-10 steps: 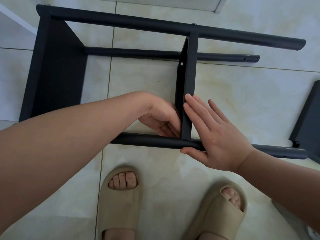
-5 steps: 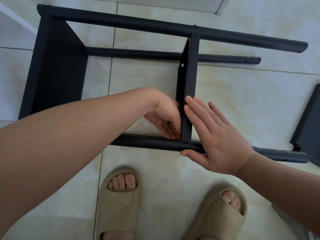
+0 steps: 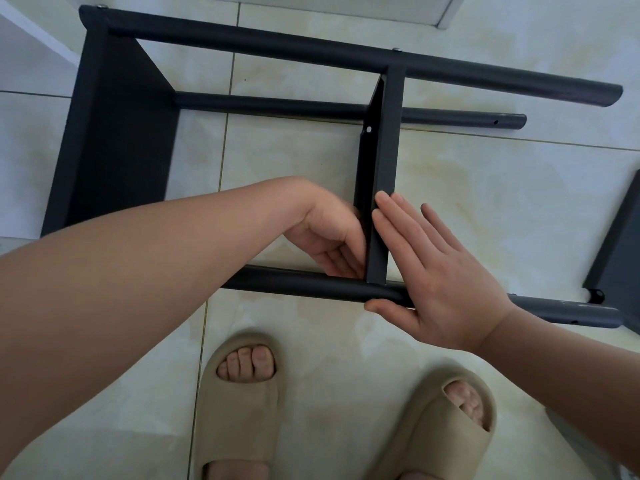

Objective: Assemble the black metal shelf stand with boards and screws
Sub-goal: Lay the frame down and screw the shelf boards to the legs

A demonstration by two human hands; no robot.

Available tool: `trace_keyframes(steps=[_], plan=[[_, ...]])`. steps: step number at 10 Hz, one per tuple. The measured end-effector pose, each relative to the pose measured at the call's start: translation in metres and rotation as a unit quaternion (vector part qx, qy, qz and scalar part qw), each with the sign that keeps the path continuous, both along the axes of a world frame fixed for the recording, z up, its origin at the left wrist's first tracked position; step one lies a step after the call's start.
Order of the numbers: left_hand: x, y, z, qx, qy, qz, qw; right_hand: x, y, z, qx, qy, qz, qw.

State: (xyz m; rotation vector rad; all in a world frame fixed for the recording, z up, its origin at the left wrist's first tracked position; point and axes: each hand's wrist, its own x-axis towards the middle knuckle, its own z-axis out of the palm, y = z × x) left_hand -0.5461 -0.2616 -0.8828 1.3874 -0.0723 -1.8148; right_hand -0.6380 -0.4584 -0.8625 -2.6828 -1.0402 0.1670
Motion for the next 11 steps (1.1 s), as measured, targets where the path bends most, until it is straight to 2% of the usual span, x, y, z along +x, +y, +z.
trace_keyframes(steps=[2, 7, 11], plan=[[-0.0008, -0.0018, -0.0028, 0.022, -0.046, -0.023, 0.998, 0.0001, 0.0000, 0.0002, -0.003, -0.002, 0.002, 1.000], [-0.0023, 0.0005, 0.0000, -0.004, -0.049, 0.010, 0.999, 0.0000, 0.0006, 0.0008, -0.005, -0.004, 0.003, 1.000], [-0.0037, 0.0015, -0.0007, 0.005, -0.061, 0.000, 0.998, -0.0005, 0.0006, 0.0018, -0.009, -0.003, 0.001, 1.000]])
